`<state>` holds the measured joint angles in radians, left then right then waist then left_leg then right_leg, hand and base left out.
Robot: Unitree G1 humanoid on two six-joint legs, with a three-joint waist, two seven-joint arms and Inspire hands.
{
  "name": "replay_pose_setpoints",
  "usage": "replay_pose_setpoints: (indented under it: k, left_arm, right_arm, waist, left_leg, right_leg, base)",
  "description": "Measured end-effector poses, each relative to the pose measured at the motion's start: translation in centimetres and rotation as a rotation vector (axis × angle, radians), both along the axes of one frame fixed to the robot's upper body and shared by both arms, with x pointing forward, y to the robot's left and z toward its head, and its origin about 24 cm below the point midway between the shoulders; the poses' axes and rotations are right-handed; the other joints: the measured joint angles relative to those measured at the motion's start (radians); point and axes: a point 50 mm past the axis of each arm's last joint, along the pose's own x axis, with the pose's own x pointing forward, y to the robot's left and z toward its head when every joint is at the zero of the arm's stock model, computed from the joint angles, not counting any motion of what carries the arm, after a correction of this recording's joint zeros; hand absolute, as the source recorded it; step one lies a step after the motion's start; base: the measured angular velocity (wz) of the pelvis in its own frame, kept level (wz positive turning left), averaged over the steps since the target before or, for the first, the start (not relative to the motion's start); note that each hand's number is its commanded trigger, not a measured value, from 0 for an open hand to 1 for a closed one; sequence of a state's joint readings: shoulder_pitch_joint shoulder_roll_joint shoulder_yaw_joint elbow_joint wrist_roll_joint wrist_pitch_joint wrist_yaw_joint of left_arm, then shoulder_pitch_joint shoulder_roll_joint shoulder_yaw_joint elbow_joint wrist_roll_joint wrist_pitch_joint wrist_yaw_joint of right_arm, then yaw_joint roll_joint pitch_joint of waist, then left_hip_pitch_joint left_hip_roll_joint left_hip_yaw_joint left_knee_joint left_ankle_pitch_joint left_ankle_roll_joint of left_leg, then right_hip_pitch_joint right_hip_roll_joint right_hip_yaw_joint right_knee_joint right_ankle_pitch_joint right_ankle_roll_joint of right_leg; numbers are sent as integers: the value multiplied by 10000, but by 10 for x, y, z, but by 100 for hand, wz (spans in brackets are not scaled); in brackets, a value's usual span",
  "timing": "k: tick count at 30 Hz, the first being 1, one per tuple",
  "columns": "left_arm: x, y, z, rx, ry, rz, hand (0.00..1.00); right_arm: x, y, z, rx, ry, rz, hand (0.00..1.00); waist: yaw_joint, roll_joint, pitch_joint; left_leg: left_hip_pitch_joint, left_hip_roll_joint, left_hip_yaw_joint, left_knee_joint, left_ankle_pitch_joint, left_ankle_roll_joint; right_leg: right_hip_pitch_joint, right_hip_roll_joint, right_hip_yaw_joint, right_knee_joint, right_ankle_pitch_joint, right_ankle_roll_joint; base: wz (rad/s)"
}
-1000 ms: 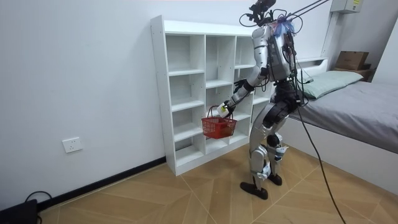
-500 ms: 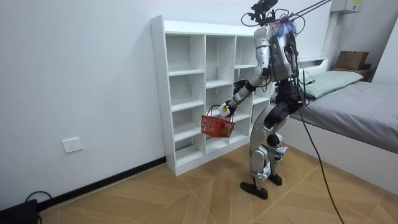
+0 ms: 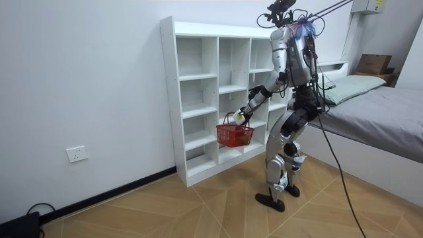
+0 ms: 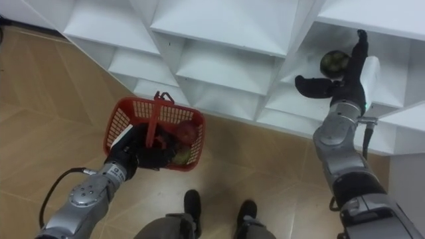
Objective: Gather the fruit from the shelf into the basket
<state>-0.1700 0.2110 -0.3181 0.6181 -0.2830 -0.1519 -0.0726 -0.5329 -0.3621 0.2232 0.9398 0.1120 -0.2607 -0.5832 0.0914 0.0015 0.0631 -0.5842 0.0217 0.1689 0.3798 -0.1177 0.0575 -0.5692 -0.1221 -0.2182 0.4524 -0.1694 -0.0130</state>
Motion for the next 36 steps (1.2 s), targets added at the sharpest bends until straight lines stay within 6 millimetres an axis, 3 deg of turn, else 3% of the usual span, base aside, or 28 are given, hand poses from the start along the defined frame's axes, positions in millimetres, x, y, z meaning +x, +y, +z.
replay_pose_setpoints:
  k: [12, 13, 16, 36]
  left_arm:
    - [0, 0, 0, -2, -9, -5, 100]
    - [0, 0, 0, -5, -6, -16, 100]
    - [0, -1, 0, -13, 3, -87, 100]
    - [0, -1, -1, -33, 205, -210, 100]
  right_arm:
    - [-2, -3, -5, -88, 274, -66, 3]
    - [-2, -3, -5, -92, 289, -45, 43]
    - [-2, -3, -5, -147, 316, -21, 100]
    - [-5, -19, -4, -1078, 752, -288, 100]
  waist:
    - [53, 20, -13]
    - [81, 23, -15]
    - [129, 28, -20]
    - [230, -11, -55]
  left_leg:
    - [0, 4, 1, 73, 0, 0]
    - [0, 4, 1, 80, 1, 0]
    - [-2, 6, 21, 92, 1, 1]
    - [18, 16, 86, 184, 52, 14]
  right_leg:
    - [-32, -14, 24, 128, -6, -24]
    - [-34, -14, 29, 131, -7, -26]
    - [-58, -15, 53, 160, -11, -31]
    - [-91, -37, 117, 331, -12, -56]
  base:
    - [0]
    - [0]
    - [-2]
    - [0]
